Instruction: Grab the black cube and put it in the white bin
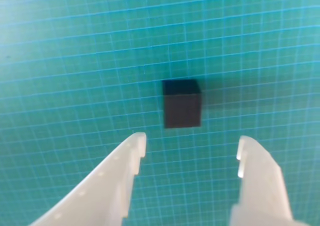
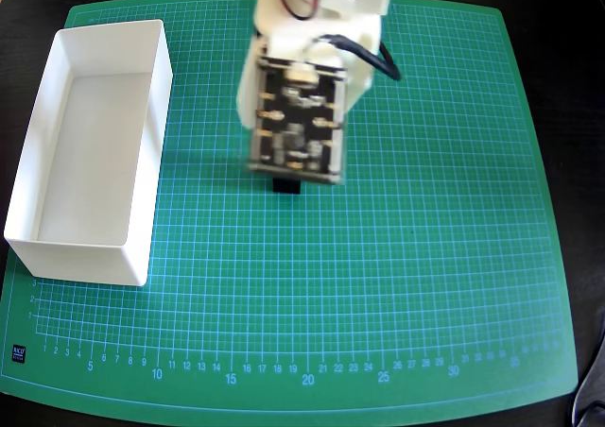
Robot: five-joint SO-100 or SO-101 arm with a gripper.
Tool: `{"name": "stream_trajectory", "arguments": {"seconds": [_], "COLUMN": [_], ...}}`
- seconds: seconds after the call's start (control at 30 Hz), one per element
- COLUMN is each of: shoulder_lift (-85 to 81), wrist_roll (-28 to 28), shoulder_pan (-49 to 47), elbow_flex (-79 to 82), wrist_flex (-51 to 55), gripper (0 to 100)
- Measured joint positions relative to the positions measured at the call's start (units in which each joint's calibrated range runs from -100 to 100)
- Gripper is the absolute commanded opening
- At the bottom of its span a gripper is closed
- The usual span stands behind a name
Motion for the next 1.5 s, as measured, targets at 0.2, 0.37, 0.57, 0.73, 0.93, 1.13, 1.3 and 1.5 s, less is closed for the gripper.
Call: {"name": "stream_trajectory", "arguments": {"seconds": [0.2, 0.37, 0.57, 0.73, 0.93, 1.13, 1.3, 1.5], "shoulder_lift": [0.34, 3.83, 4.85, 4.85, 7.48, 7.74, 7.74, 7.74], "wrist_roll": [0.0, 0.0, 0.0, 0.0, 0.0, 0.0, 0.0, 0.0], "shoulder_pan": [-1.13, -1.31, -1.31, -1.31, 0.52, 0.44, 0.44, 0.78], "elbow_flex": [0.0, -0.18, -0.27, -0.36, -0.36, -0.36, -0.36, -0.45], "wrist_flex": [-0.26, -4.61, -5.12, -5.46, -5.8, -5.63, -5.63, -5.46], "gripper": [24, 24, 24, 23, 23, 22, 11, 7]}}
